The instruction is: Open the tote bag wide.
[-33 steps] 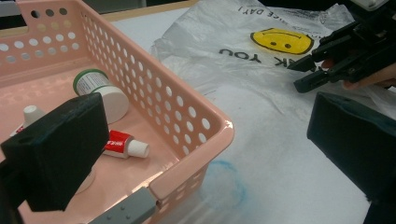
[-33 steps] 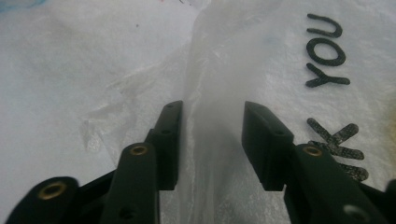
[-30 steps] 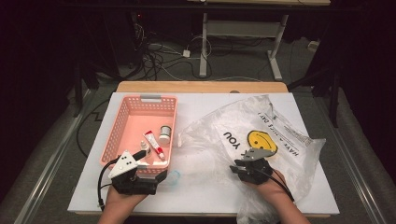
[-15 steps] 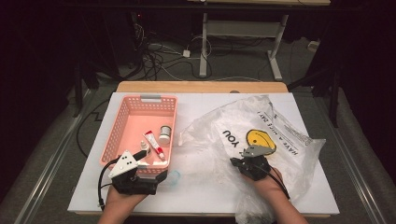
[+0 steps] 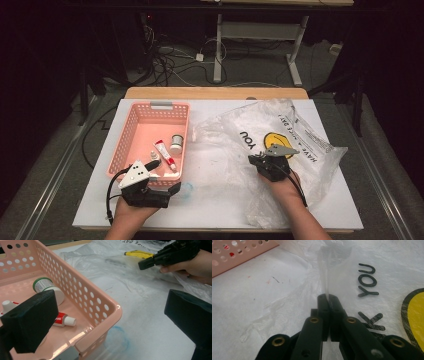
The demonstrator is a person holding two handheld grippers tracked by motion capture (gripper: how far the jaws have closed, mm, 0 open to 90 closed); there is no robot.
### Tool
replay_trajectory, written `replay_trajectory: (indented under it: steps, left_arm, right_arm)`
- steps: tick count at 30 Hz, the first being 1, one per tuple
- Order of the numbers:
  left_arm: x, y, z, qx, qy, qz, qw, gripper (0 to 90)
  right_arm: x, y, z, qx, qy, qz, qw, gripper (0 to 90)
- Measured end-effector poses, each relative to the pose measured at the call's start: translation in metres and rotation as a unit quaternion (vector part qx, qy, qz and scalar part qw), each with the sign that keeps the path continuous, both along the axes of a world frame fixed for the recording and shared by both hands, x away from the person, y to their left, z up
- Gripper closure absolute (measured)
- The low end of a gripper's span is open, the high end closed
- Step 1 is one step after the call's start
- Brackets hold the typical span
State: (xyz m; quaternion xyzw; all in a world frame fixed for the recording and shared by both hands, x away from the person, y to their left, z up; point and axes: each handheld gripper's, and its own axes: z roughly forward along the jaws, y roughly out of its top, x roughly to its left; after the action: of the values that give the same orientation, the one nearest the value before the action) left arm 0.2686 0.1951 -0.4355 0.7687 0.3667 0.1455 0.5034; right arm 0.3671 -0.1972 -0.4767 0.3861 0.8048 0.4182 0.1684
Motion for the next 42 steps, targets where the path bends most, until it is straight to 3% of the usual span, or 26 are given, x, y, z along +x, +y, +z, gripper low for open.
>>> replay_trajectory:
  steps: [9,11,14,16,27,42]
  left_arm:
    - [0.002,0.007,-0.002,-0.006,0.001,0.016,0.9999,0.0]
    - [0.001,0.011,-0.001,-0.008,-0.002,0.023,0.9997,0.0]
    - [0.001,0.016,-0.001,-0.012,-0.002,0.035,0.9993,0.0]
    - [0.001,0.018,0.000,-0.014,-0.002,0.041,0.9991,0.0]
    - [0.003,0.026,-0.001,-0.016,0.002,0.059,0.9981,0.0]
    - [0.005,0.032,-0.003,-0.024,0.006,0.072,0.9971,0.0]
  right_arm:
    - [0.006,0.005,0.011,0.022,-0.012,0.008,0.9997,90.0]
    - [0.001,0.001,0.013,0.037,-0.025,0.006,0.9990,90.0]
    - [-0.001,0.001,0.016,0.033,-0.034,0.010,0.9988,90.0]
    - [-0.001,-0.002,0.019,0.046,-0.040,0.007,0.9981,90.0]
    - [0.000,-0.015,0.035,0.064,-0.066,0.002,0.9958,90.0]
    - [-0.004,-0.027,0.060,0.092,-0.108,-0.005,0.9899,90.0]
